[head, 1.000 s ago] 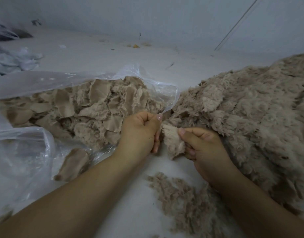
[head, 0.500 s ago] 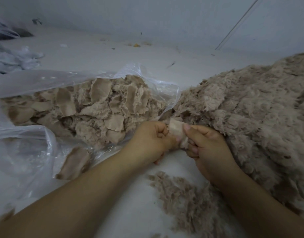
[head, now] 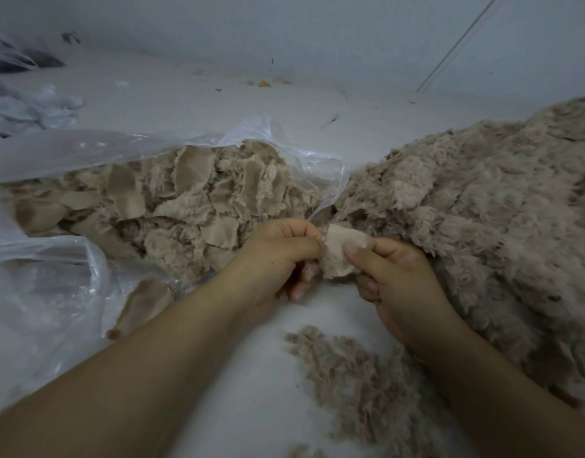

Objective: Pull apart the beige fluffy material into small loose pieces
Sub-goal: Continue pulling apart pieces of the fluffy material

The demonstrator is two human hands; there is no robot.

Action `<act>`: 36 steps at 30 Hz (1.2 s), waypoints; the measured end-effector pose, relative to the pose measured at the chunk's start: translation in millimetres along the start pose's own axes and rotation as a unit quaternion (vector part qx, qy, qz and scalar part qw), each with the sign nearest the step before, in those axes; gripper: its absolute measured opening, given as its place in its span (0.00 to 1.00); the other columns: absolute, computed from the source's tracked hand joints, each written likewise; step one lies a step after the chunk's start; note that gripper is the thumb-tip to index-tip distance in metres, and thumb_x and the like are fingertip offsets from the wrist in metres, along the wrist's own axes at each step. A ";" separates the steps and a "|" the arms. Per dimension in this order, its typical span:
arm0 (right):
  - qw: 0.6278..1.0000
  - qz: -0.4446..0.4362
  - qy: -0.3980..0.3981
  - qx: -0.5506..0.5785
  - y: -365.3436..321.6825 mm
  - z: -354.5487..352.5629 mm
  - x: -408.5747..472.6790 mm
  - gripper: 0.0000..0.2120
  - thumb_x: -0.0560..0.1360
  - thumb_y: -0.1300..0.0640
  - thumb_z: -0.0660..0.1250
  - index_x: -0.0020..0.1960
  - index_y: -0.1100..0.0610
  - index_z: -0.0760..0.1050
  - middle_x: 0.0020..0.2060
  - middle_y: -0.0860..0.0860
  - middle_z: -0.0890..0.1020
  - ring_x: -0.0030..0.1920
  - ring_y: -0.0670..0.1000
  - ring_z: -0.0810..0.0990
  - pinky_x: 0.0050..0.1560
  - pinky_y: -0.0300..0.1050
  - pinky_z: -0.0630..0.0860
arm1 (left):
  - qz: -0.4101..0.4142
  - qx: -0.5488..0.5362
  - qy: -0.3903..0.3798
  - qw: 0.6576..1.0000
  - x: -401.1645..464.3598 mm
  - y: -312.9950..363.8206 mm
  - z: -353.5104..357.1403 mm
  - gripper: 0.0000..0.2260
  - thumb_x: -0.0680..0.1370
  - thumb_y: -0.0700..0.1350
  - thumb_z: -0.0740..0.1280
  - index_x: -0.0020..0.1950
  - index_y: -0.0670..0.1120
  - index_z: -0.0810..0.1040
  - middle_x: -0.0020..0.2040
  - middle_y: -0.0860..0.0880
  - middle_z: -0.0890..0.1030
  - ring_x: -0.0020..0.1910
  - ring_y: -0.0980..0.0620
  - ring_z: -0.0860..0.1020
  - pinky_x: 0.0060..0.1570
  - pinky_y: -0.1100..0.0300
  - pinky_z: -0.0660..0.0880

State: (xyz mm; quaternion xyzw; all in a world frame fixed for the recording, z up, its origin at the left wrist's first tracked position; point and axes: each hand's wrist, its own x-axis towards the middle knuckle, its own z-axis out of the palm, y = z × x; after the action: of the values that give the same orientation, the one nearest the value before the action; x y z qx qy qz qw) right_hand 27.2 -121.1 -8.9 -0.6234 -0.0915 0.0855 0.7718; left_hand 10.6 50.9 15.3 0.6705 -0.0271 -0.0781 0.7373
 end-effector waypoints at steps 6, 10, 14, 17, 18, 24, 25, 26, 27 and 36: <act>0.999 0.005 0.001 0.043 -1.4 0.4 -0.6 0.20 0.79 0.59 0.63 0.28 0.54 0.76 0.23 0.47 0.66 0.22 0.44 0.58 0.22 0.36 0.57 | -0.062 0.029 -0.157 0.985 -2.1 3.7 -9.5 0.05 0.72 0.33 0.63 0.40 0.36 0.78 0.27 0.39 0.79 0.16 0.49 0.72 0.18 0.65 0.68; 0.999 0.002 0.008 0.036 -2.6 1.7 -2.0 0.24 0.80 0.60 0.62 0.25 0.50 0.67 0.22 0.46 0.61 0.23 0.45 0.57 0.22 0.36 0.58 | -0.129 0.136 -0.393 0.900 -10.4 12.8 -19.0 0.07 0.77 0.37 0.67 0.53 0.36 0.81 0.41 0.39 0.85 0.23 0.50 0.80 0.26 0.59 0.76; 1.000 -0.004 0.019 0.023 -0.7 1.5 -1.9 0.24 0.79 0.58 0.64 0.26 0.50 0.67 0.22 0.47 0.61 0.23 0.46 0.56 0.23 0.38 0.57 | -0.075 0.169 -0.254 0.949 -10.4 10.8 -14.7 0.06 0.77 0.41 0.70 0.48 0.38 0.82 0.37 0.36 0.84 0.14 0.55 0.67 0.17 0.67 0.60; 1.000 -0.007 0.014 0.018 -1.0 2.4 -2.0 0.17 0.74 0.52 0.68 0.27 0.52 0.73 0.21 0.48 0.64 0.21 0.45 0.59 0.22 0.37 0.59 | -0.044 0.180 -0.150 0.971 -6.0 11.1 -11.5 0.13 0.71 0.53 0.73 0.42 0.42 0.81 0.30 0.40 0.82 0.13 0.54 0.62 0.17 0.70 0.59; 1.000 -0.011 0.006 0.012 -1.2 2.7 -2.4 0.14 0.72 0.50 0.68 0.29 0.53 0.75 0.21 0.48 0.64 0.21 0.45 0.59 0.22 0.36 0.60 | -0.032 0.176 -0.117 0.977 -4.5 10.4 -9.6 0.15 0.68 0.57 0.73 0.41 0.44 0.80 0.29 0.41 0.81 0.13 0.53 0.62 0.18 0.70 0.59; 0.999 -0.025 -0.003 -0.023 0.9 0.0 -3.2 0.14 0.69 0.47 0.69 0.34 0.57 0.79 0.20 0.49 0.66 0.21 0.45 0.60 0.22 0.36 0.61 | -0.025 0.060 -0.093 0.993 -0.6 0.4 -1.6 0.12 0.78 0.45 0.68 0.42 0.37 0.79 0.36 0.37 0.83 0.14 0.53 0.67 0.18 0.69 0.61; 0.999 -0.026 -0.002 -0.026 1.2 0.2 -3.1 0.14 0.69 0.46 0.69 0.34 0.57 0.79 0.20 0.49 0.67 0.21 0.44 0.61 0.22 0.35 0.62 | -0.031 0.032 -0.097 0.994 -0.9 0.2 -1.4 0.14 0.77 0.47 0.69 0.44 0.35 0.79 0.38 0.36 0.83 0.15 0.52 0.69 0.18 0.68 0.62; 0.999 -0.029 -0.003 -0.034 1.1 0.5 -2.9 0.14 0.70 0.46 0.70 0.33 0.56 0.79 0.20 0.48 0.68 0.21 0.44 0.61 0.22 0.35 0.62 | -0.034 0.018 -0.099 0.994 -1.5 -0.1 -0.2 0.17 0.75 0.51 0.70 0.45 0.35 0.80 0.39 0.36 0.83 0.16 0.51 0.71 0.18 0.67 0.65; 0.999 -0.031 -0.003 -0.044 1.2 0.6 -2.7 0.15 0.71 0.45 0.70 0.33 0.55 0.79 0.20 0.48 0.69 0.21 0.44 0.61 0.22 0.35 0.62 | -0.034 0.021 -0.097 0.995 -2.4 -0.6 1.3 0.20 0.73 0.53 0.71 0.45 0.34 0.79 0.39 0.36 0.83 0.17 0.50 0.72 0.19 0.66 0.66; 0.998 -0.035 0.024 -0.038 4.5 0.4 -0.2 0.17 0.75 0.47 0.67 0.35 0.58 0.73 0.21 0.49 0.64 0.22 0.45 0.59 0.23 0.38 0.60 | 0.014 -0.064 -0.046 0.997 -1.2 1.8 4.1 0.09 0.82 0.36 0.58 0.43 0.36 0.73 0.28 0.40 0.77 0.17 0.50 0.73 0.20 0.63 0.68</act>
State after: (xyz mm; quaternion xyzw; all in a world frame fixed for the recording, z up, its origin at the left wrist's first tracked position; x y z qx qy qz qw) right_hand 26.8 -119.8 -13.2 -0.6509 -0.0978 0.0399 0.7518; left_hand 9.0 47.2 17.6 0.6168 -0.0655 -0.0999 0.7780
